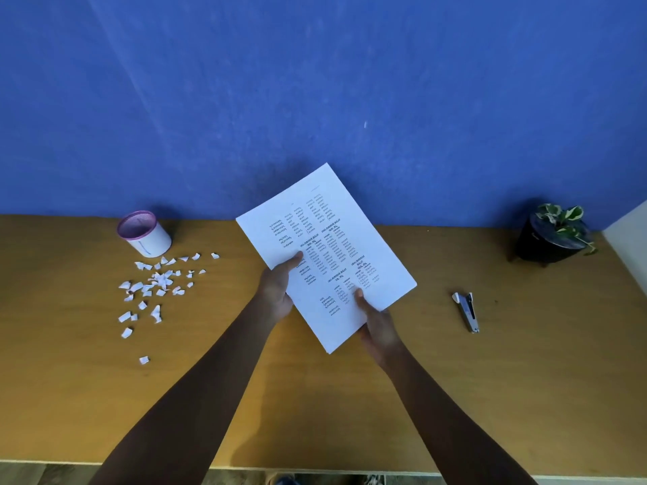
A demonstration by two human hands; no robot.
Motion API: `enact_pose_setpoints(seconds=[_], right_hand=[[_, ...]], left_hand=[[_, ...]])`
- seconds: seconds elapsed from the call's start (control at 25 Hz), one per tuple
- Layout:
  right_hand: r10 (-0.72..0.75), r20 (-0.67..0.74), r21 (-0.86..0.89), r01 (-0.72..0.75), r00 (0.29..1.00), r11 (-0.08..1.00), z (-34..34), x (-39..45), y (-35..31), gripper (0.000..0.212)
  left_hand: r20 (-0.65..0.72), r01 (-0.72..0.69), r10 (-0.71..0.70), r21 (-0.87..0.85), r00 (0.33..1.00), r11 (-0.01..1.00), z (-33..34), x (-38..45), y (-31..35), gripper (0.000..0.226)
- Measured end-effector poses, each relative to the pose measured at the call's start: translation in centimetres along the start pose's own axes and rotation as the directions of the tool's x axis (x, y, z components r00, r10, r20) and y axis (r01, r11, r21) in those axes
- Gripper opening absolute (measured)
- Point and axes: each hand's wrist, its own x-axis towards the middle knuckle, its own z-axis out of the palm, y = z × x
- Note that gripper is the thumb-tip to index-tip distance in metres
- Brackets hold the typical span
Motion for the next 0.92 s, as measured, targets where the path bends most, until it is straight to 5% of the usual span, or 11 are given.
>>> enact_pose_setpoints(seconds=[0.24, 0.52, 0.92], right_hand=[[-0.100, -0.191, -0.151, 0.071, 0.976, 0.986, -3.0, 1.1, -4.1, 0.062], [-0.115, 0.130, -0.600, 0.170, 0.985, 0.782, -2.1, 2.0, -8.4, 0.049], [-0.251, 0.117, -0.536, 0.274, 0.961, 0.798, -0.1, 1.3, -7.0, 0.038]], left_hand=[[-0.074, -0.133, 0.148, 0.179, 0.986, 0.975, -0.2, -0.8, 1.2, 0.021], [0.071, -0.206, 0.193, 0.357, 0.979, 0.911, -1.0, -1.9, -0.1, 0.024], [0.113, -0.214, 0.182, 0.461, 0.977, 0.861, -1.5, -2.6, -1.1, 0.025]])
